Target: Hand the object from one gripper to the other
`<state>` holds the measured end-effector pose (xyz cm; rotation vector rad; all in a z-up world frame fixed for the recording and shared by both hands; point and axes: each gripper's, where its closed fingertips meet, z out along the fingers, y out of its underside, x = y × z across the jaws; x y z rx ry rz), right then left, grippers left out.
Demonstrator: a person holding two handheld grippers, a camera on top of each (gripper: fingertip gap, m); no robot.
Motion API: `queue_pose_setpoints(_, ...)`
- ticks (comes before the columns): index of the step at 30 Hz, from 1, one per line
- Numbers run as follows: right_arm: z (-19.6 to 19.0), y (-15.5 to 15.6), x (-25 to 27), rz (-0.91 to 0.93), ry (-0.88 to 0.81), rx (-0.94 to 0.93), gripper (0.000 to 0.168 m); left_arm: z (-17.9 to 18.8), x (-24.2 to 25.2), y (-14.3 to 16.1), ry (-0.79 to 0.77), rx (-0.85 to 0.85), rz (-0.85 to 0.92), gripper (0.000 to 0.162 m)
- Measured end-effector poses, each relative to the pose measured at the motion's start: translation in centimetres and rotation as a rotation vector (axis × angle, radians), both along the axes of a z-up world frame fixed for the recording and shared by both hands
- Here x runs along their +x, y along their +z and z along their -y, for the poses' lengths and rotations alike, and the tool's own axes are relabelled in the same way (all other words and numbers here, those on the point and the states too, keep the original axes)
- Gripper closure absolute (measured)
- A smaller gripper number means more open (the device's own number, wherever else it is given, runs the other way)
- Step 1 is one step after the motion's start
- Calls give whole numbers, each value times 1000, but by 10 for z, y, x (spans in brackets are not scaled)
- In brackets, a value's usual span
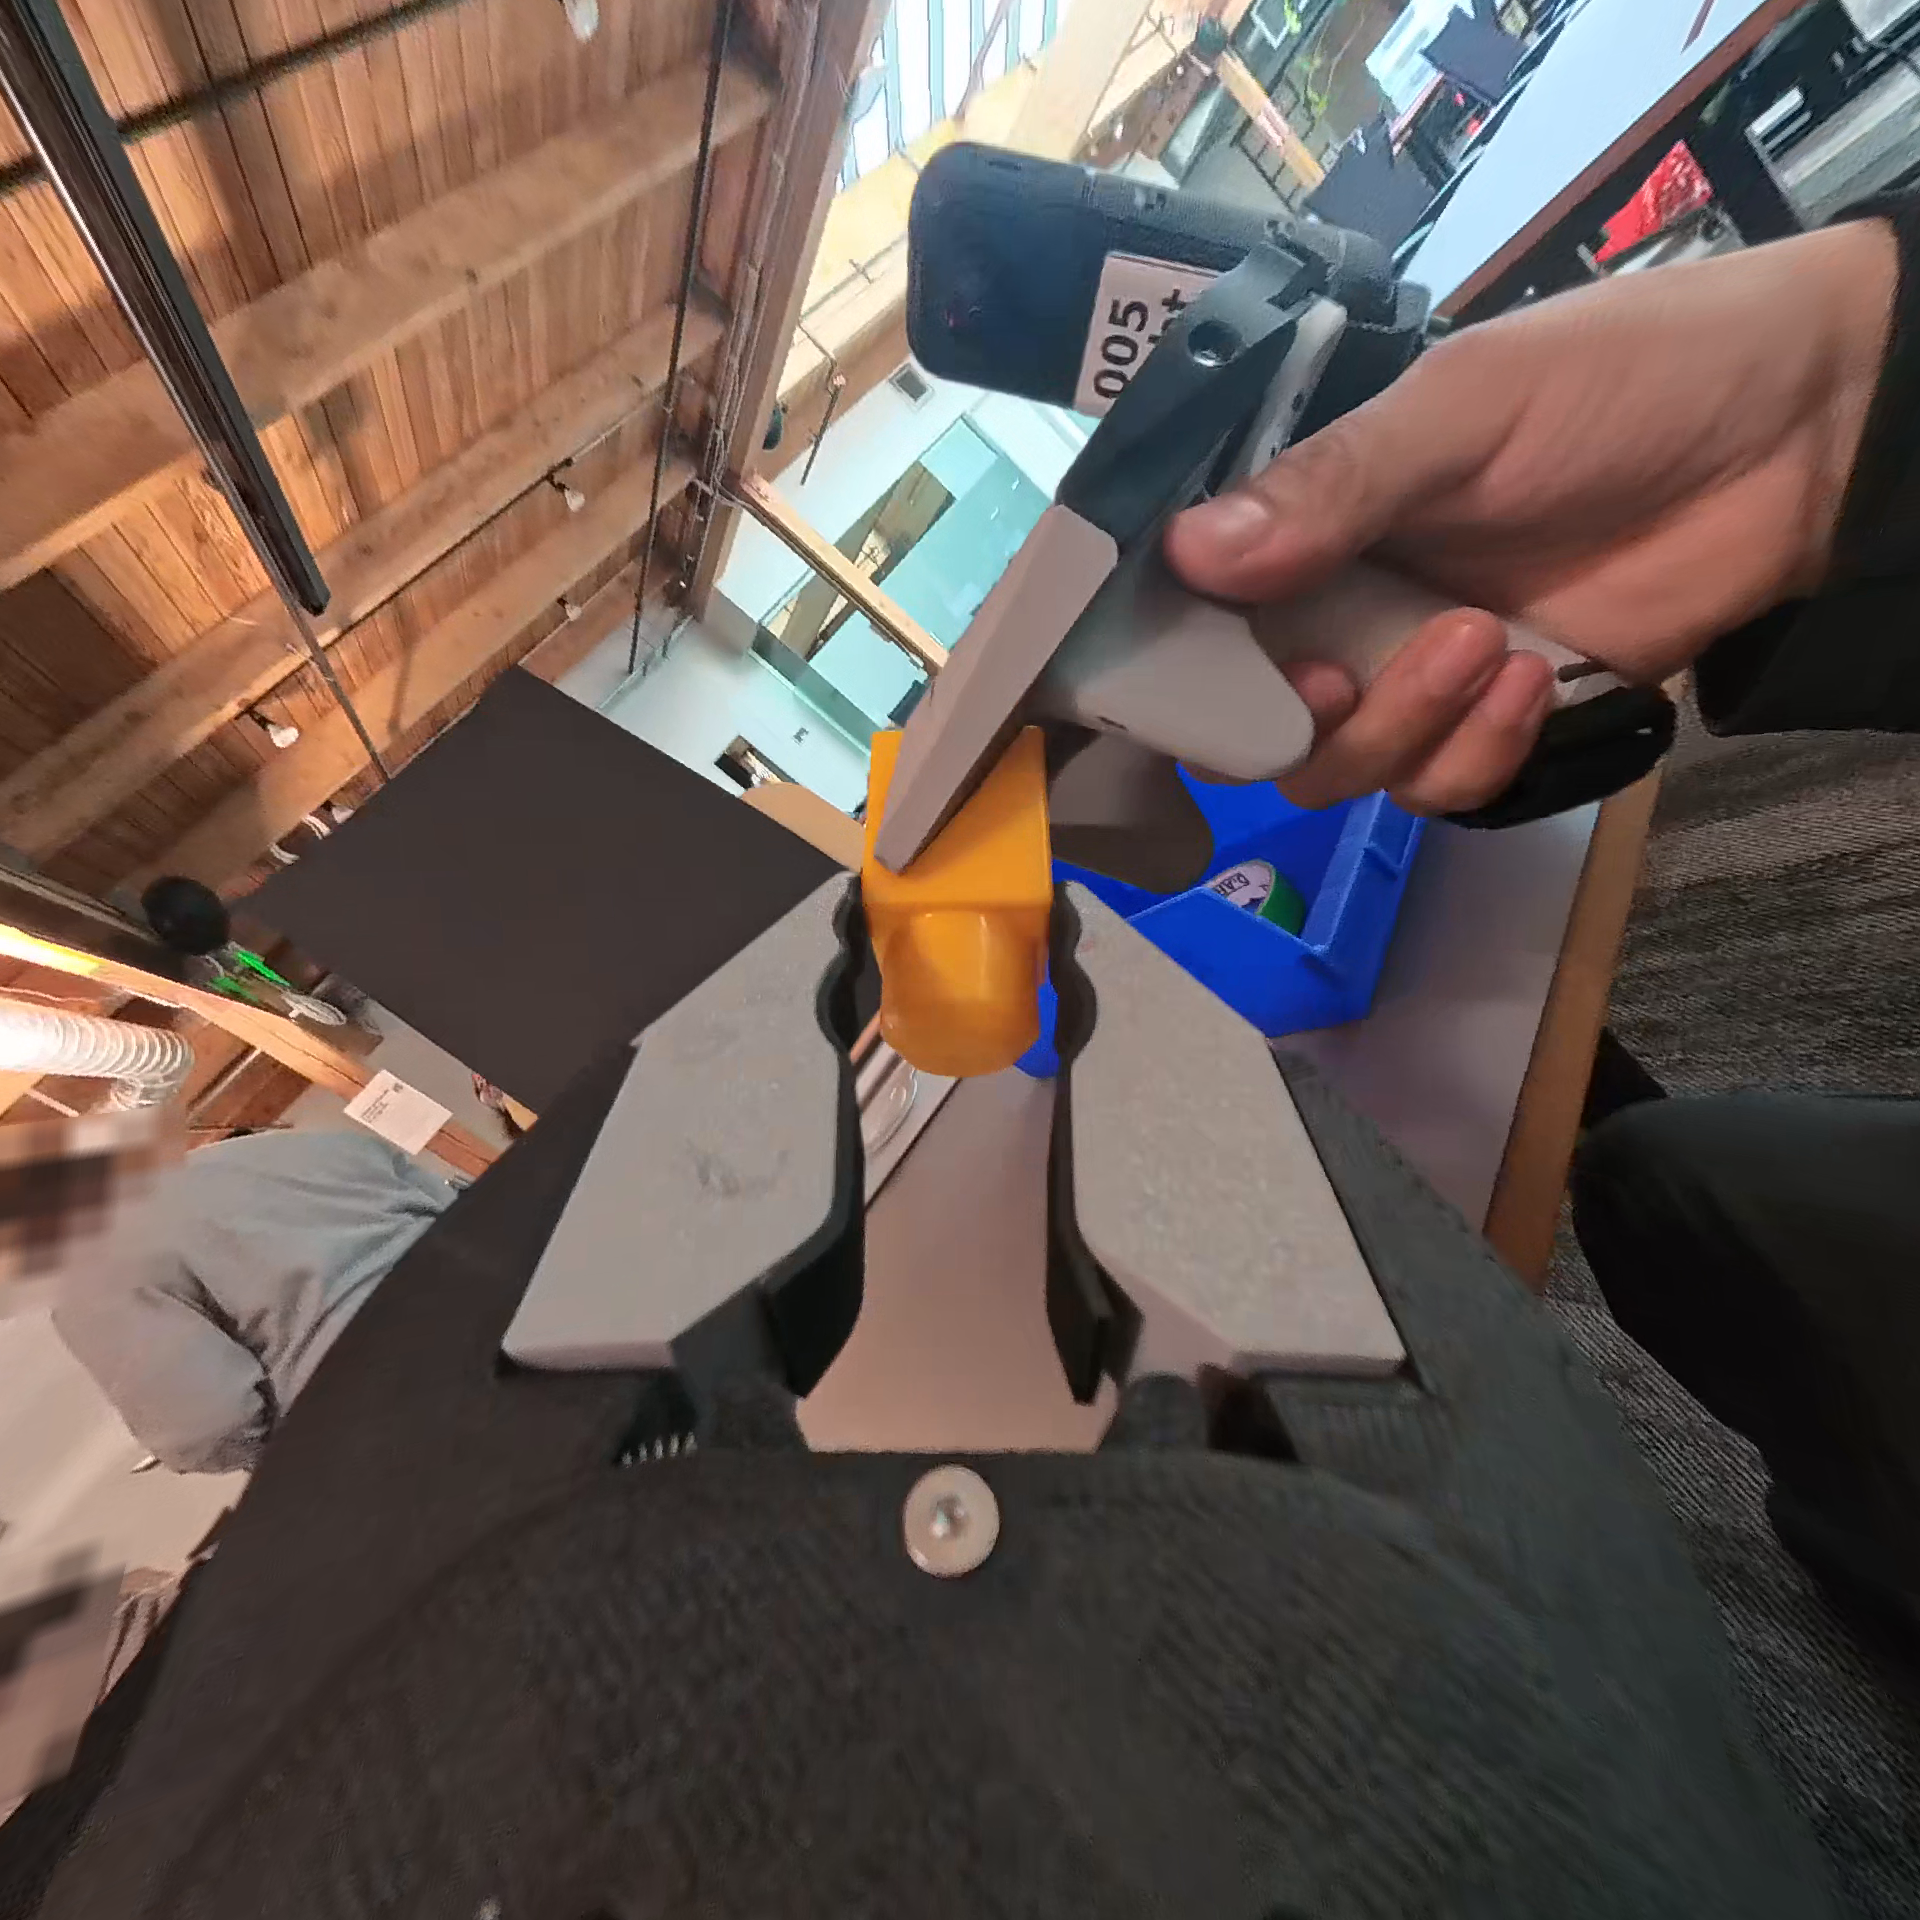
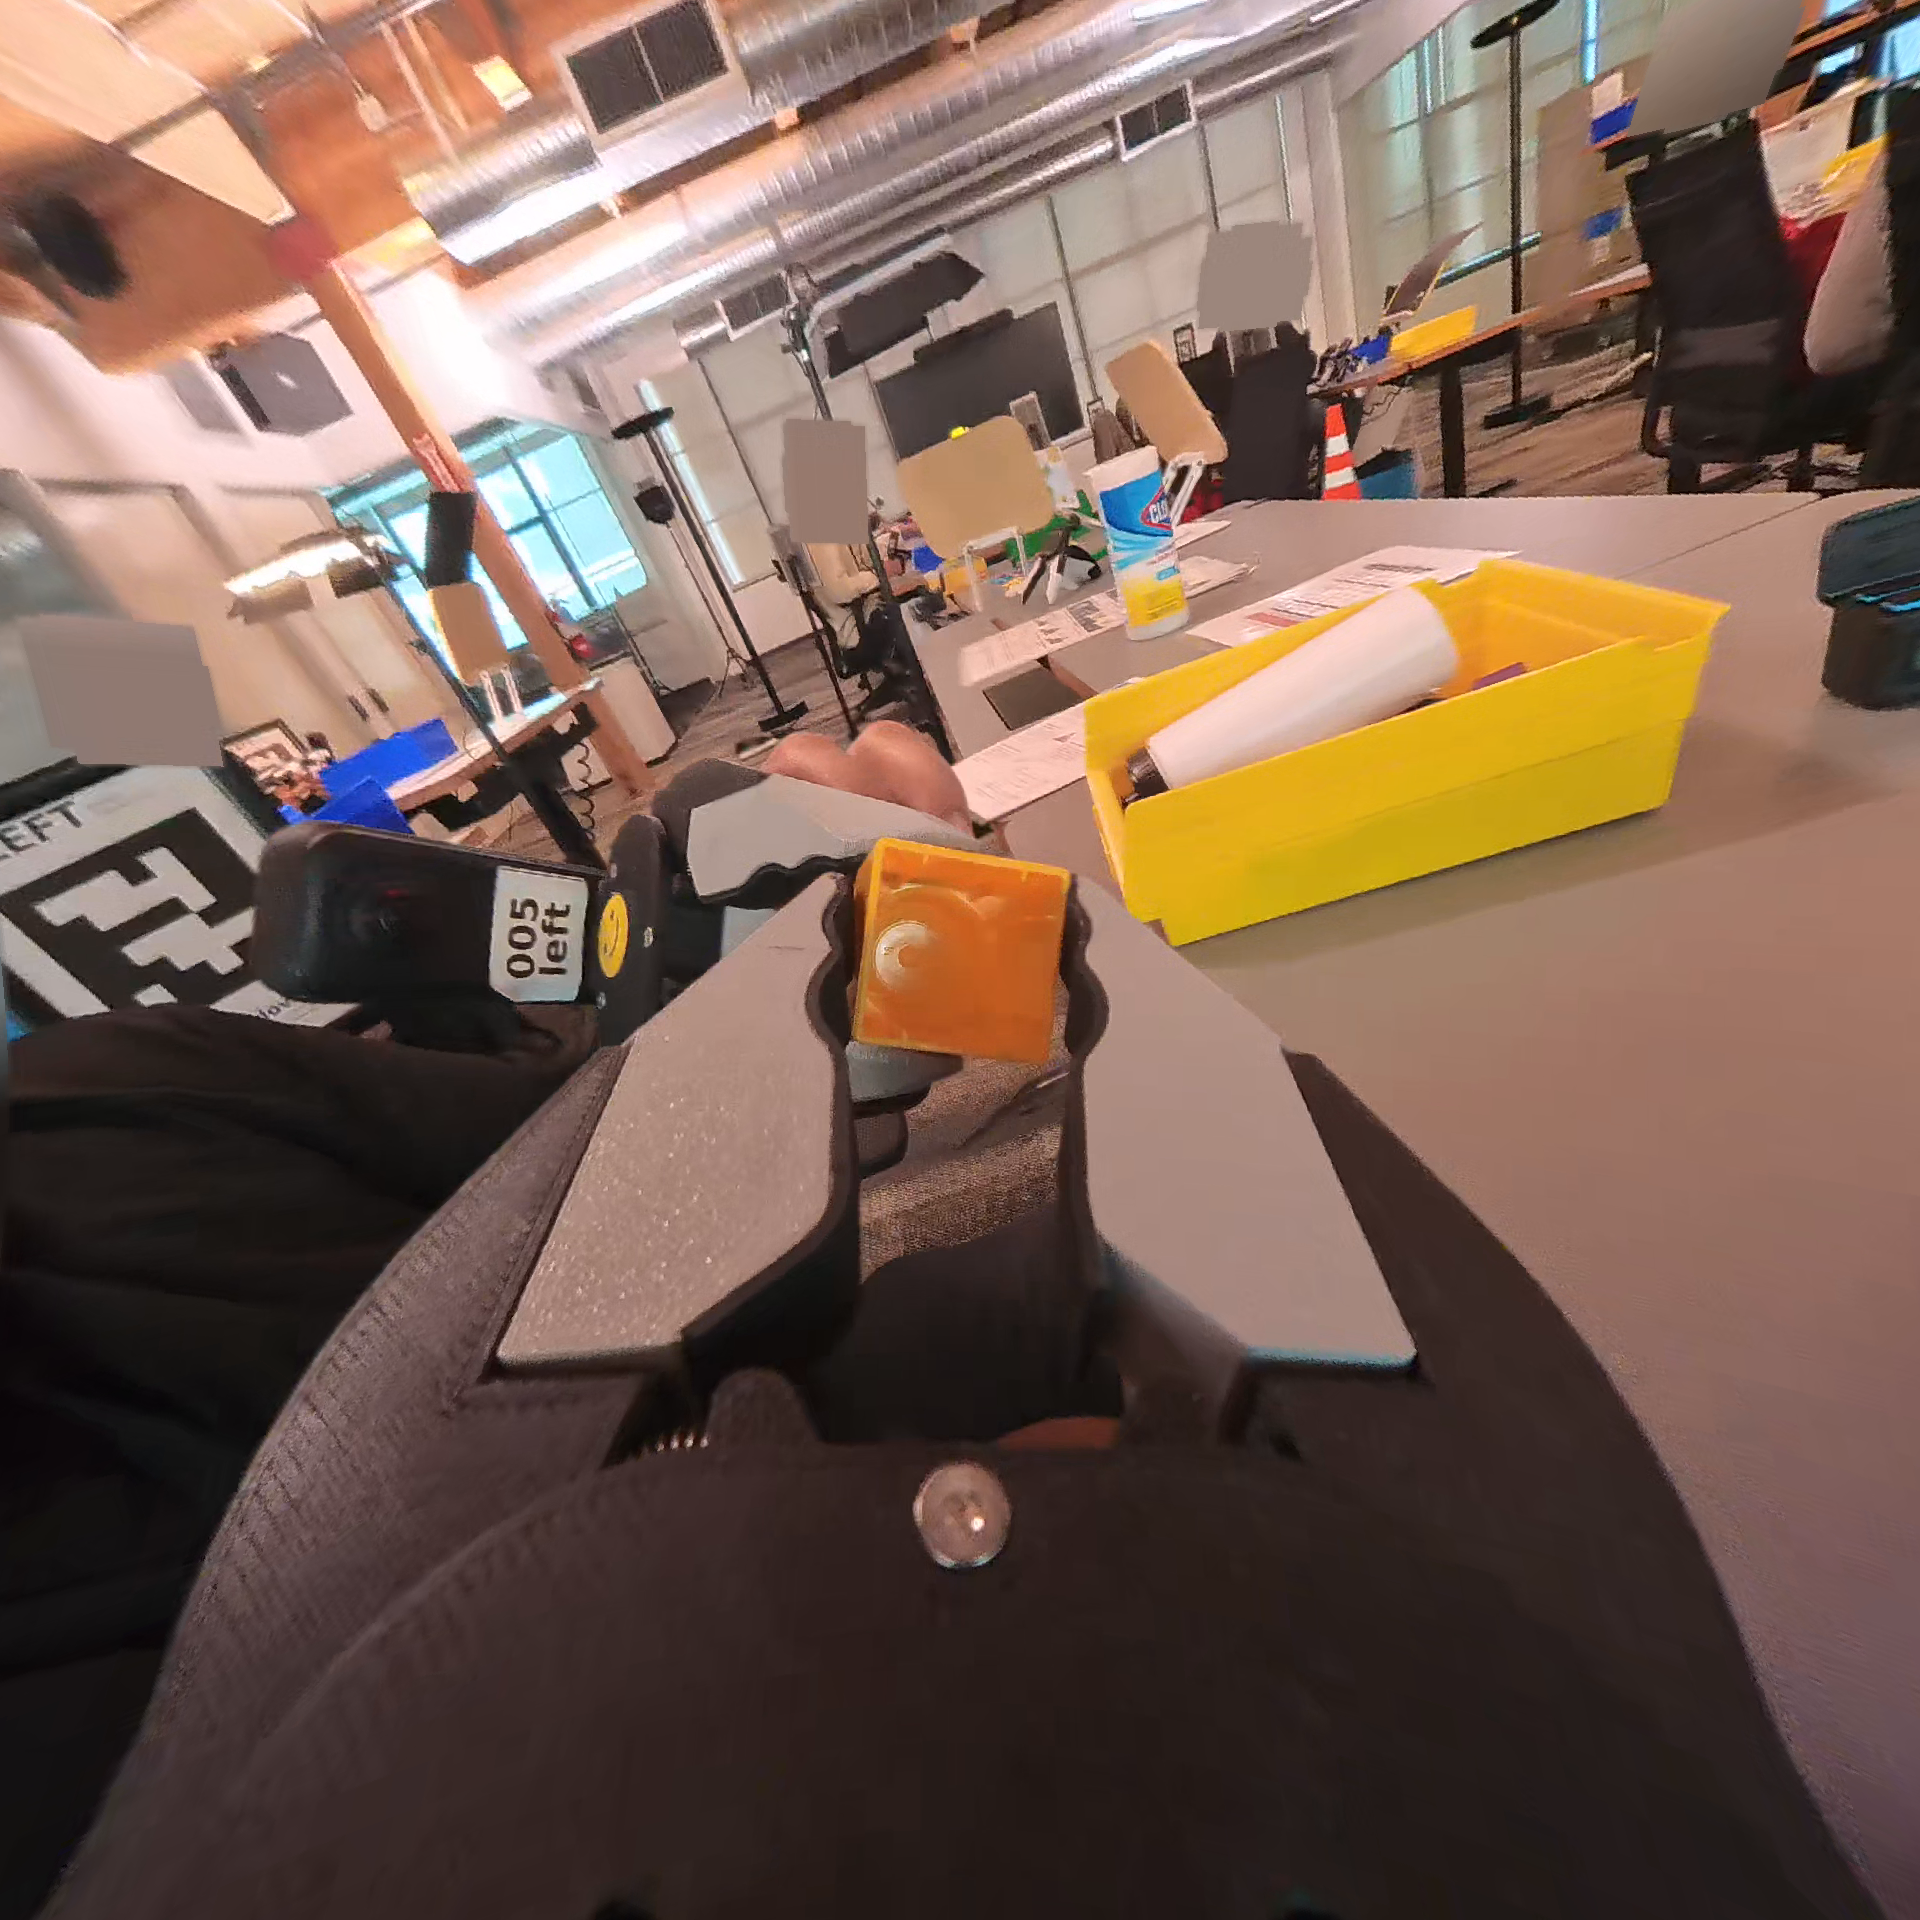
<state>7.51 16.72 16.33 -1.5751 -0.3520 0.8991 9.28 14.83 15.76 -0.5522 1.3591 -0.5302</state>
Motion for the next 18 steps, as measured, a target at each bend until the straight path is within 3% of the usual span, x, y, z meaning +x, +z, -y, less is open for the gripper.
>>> queue_pose_setpoints(8,2,1,-1,-7,12,-5,131,2,-2,1,-26,-9,-33,129)
queue_pose_setpoints(12,5,4,6,3,-5,8,134,-15,-8,15,57,1,34,129)
queue_pose_setpoints(18,5,12,13,-42,-28,30,131,-32,-17,32,95,-117,117,129)
